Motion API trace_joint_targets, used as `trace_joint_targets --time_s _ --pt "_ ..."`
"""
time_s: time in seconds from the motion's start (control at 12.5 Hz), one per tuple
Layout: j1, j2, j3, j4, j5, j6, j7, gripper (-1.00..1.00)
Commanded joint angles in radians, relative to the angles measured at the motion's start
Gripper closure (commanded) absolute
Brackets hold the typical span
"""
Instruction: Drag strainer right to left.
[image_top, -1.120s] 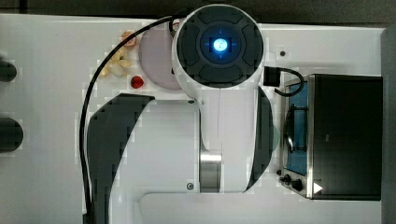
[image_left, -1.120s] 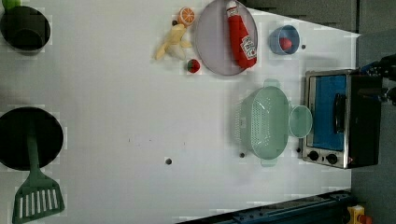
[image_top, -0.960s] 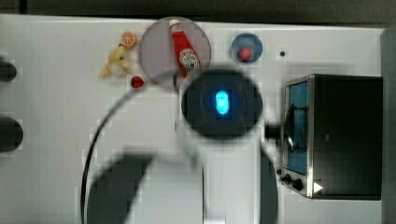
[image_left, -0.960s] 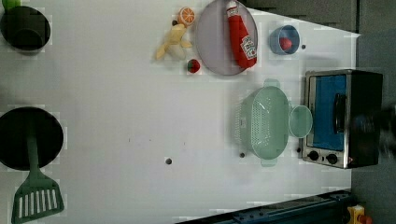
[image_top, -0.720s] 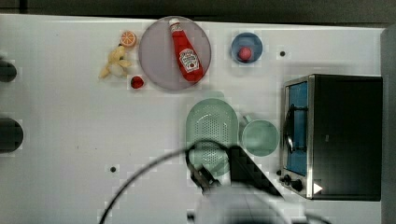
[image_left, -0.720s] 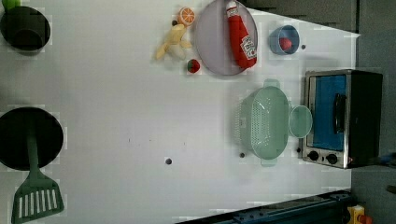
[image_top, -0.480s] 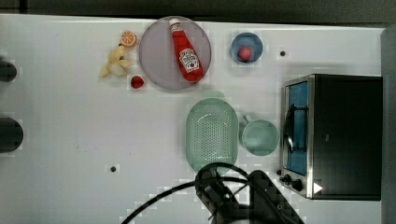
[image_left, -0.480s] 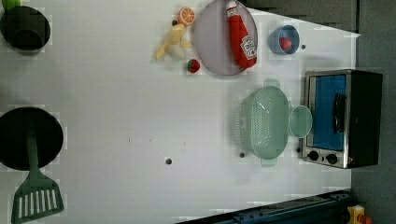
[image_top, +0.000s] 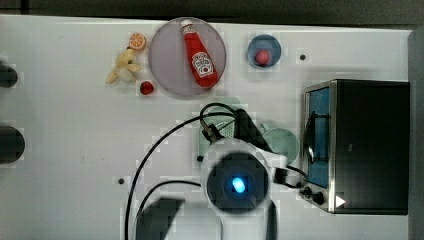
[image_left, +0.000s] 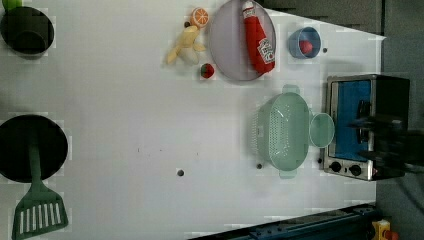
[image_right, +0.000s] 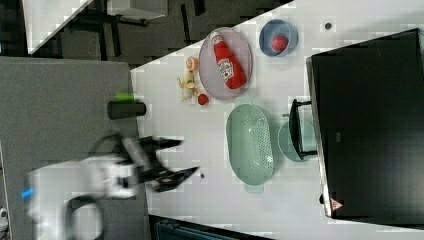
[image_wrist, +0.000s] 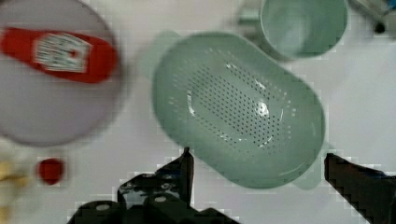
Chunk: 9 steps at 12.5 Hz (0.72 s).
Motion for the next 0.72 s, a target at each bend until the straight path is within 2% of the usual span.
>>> trace_joint_targets --time_s 0.08,0.4,0.72 --pt "0.002 0.094 0.005 -0.086 -0.003 0.153 0.248 -1.0" --pt "0.005 0.322 0.016 -0.079 -0.003 0.352 0.501 -1.0" --pt "0.014 0.492 0.039 -0.079 -0.003 0.546 0.562 -1.0"
